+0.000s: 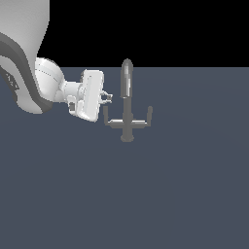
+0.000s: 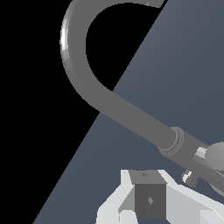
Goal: Turn on the faucet by rotating a designated handle.
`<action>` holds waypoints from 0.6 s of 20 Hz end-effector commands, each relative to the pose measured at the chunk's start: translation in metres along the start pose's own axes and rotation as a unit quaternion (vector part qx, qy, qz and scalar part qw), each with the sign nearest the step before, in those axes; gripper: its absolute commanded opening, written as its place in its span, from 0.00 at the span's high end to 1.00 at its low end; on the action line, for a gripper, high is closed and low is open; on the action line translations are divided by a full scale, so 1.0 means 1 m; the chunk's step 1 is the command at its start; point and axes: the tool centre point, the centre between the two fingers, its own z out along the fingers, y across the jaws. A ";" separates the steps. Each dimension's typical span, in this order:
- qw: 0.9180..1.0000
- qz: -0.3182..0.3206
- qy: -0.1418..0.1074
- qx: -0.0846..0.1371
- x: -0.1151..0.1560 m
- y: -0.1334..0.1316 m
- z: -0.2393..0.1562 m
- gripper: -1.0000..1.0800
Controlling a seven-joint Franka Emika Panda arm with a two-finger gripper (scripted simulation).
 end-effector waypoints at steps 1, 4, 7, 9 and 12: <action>0.999 -0.031 0.000 0.012 -0.007 0.008 -0.002 1.00; 0.998 -0.061 0.000 0.024 -0.014 0.017 -0.004 1.00; 0.996 -0.084 0.001 0.034 -0.019 0.024 -0.005 1.00; 0.995 -0.097 0.002 0.038 -0.022 0.027 -0.006 1.00; 0.993 -0.110 0.003 0.044 -0.025 0.031 -0.006 1.00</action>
